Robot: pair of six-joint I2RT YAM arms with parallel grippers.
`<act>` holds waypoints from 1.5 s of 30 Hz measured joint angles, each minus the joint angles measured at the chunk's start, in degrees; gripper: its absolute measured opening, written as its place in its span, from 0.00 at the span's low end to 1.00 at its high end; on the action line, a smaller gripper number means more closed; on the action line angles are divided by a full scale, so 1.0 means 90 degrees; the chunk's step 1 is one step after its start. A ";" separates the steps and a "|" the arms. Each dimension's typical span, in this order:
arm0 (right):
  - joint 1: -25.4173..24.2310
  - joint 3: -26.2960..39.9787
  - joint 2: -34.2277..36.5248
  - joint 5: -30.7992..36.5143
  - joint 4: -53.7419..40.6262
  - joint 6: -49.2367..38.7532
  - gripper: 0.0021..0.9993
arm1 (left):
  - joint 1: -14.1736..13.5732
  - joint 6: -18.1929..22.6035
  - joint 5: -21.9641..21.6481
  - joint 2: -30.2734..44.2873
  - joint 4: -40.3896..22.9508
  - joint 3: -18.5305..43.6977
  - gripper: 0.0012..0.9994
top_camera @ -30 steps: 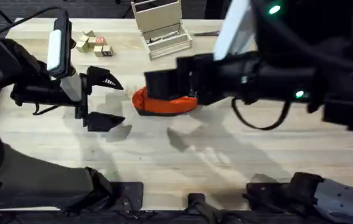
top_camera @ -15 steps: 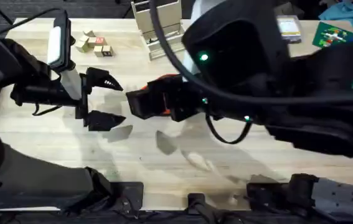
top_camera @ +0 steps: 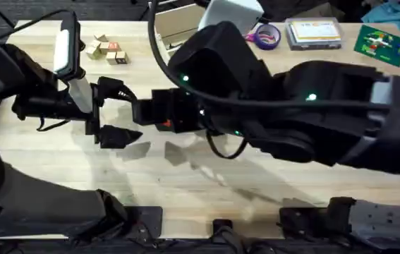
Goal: Unzip the bag, pick up the pens from the table one at a time and place them inside, then zip the bag closed.
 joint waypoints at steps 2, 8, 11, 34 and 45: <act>0.0000 0.0000 0.0058 0.0000 0.0188 0.0036 1.00 | 0.0001 0.0000 0.0000 0.0000 0.0000 0.0000 0.99; 0.0000 0.0000 0.0359 0.0000 0.0559 0.0096 1.00 | 0.0001 0.0000 0.0000 0.0000 0.0002 0.0000 0.99; 0.0000 0.0000 0.0559 0.0000 0.0768 0.0117 1.00 | 0.0001 0.0000 0.0000 0.0000 0.0002 0.0000 0.99; 0.0000 0.0000 0.2088 0.0254 0.1811 0.0129 0.84 | 0.0001 0.0000 0.0000 0.0000 0.0002 0.0000 0.99; 0.0012 0.0000 0.2333 0.0877 0.2098 0.0144 0.53 | -0.0002 0.0000 0.0000 0.0000 0.0004 0.0000 0.99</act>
